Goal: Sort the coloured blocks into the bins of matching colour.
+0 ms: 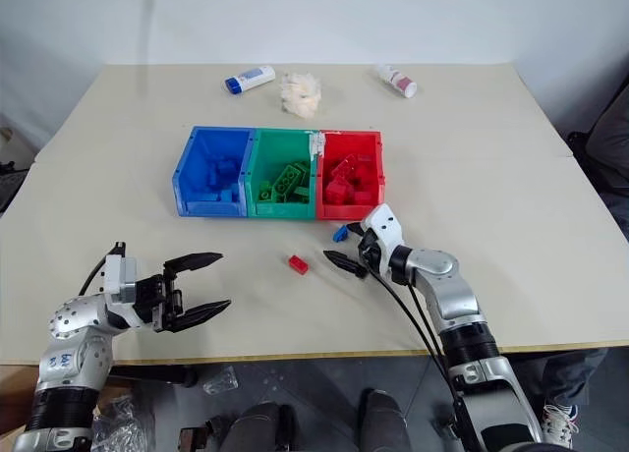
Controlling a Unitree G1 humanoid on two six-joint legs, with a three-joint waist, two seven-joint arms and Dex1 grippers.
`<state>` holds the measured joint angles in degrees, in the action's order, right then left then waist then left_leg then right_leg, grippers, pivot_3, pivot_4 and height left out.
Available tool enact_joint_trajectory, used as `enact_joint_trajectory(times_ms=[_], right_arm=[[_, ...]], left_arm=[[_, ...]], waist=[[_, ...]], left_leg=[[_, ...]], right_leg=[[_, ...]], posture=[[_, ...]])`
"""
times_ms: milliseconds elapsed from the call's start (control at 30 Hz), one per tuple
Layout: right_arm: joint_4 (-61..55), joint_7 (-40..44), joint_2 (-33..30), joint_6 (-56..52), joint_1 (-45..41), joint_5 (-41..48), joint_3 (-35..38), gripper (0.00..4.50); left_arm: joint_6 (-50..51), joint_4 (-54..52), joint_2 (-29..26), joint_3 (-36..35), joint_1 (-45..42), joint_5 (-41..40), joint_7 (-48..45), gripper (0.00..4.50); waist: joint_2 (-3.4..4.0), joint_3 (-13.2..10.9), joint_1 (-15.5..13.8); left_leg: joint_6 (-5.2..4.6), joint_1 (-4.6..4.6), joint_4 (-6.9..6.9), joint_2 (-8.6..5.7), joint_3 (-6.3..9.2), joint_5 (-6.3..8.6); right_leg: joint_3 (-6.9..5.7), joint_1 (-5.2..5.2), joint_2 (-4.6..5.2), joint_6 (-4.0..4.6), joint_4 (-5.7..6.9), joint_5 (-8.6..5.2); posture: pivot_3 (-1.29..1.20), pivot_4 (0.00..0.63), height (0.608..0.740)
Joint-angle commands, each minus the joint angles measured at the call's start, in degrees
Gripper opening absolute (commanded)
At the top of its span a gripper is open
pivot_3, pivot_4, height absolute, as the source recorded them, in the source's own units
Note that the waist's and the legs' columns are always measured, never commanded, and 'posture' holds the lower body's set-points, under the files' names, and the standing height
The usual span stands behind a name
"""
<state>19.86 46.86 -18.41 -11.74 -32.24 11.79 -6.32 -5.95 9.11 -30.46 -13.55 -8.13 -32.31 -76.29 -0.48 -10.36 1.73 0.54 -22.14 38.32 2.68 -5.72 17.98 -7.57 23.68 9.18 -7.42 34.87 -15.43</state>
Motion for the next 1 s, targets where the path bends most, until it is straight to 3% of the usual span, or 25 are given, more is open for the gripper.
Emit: enact_joint_trajectory(times_ms=[33,200,333,500,733,800,1000], right_arm=[[2.29,-0.14,0.86,1.69,-0.70,-0.86,-0.07,3.20],[2.89,-0.01,1.43,2.50,-1.32,-0.94,0.31,1.42],[-2.24,1.37,0.42,1.75,0.82,-0.27,0.15,1.40],[-19.93,8.01,-6.36,-5.83,5.25,3.81,-0.10,1.40],[-22.90,10.94,-10.31,-9.71,-0.52,4.14,-1.26,1.40],[-21.95,10.98,-9.10,-9.81,-2.91,3.67,-2.28,1.40],[-5.97,9.65,3.22,-1.30,-16.81,0.10,-6.92,1.40]], left_arm=[[0.14,-2.43,-1.02,-1.64,0.92,-1.49,0.59,4.50],[0.01,-2.01,-1.11,-1.76,0.94,-1.44,0.71,4.50],[-0.01,-1.14,-0.97,-1.56,0.06,-1.21,0.37,4.50],[-0.18,0.91,-1.01,-1.13,-1.62,-0.84,-0.59,4.50],[-0.88,2.75,-0.61,-0.93,-3.07,-0.41,-1.16,4.50],[-1.30,2.84,-0.36,-0.98,-3.01,-0.30,-0.81,4.50],[-2.34,0.41,0.68,-1.75,-0.18,-0.56,1.01,4.50]], waist=[[0.00,0.00,-0.01],[0.00,0.00,0.01],[0.00,0.00,-0.01],[0.00,0.00,-0.26],[0.00,0.00,0.08],[0.00,0.00,-0.07],[0.00,0.00,0.84]], left_leg=[[0.00,0.00,0.00,0.00,0.00,0.00],[0.00,0.00,-0.01,0.01,0.00,0.00],[0.00,0.00,-0.02,0.01,0.00,0.00],[-0.01,-0.07,0.00,-0.01,0.01,0.01],[0.00,-0.01,-0.05,0.03,0.00,0.01],[0.01,-0.03,-0.07,0.03,-0.01,0.01],[0.04,0.02,-0.05,0.08,-0.06,-0.01]], right_leg=[[0.00,0.00,0.00,0.00,0.01,0.00],[-0.01,0.00,0.00,0.00,0.00,0.00],[-0.01,0.01,0.00,0.00,0.00,0.00],[-0.01,0.01,0.01,0.00,-0.05,0.00],[0.00,0.04,-0.03,0.02,-0.01,-0.01],[-0.02,0.05,-0.03,0.02,-0.04,-0.01],[0.02,0.06,-0.07,0.04,0.06,-0.02]], posture=[[0.00,0.150,0.740],[0.00,0.150,0.740],[0.00,0.150,0.740],[0.00,0.150,0.740],[0.00,0.150,0.740],[0.00,0.150,0.740],[0.00,0.150,0.740]])
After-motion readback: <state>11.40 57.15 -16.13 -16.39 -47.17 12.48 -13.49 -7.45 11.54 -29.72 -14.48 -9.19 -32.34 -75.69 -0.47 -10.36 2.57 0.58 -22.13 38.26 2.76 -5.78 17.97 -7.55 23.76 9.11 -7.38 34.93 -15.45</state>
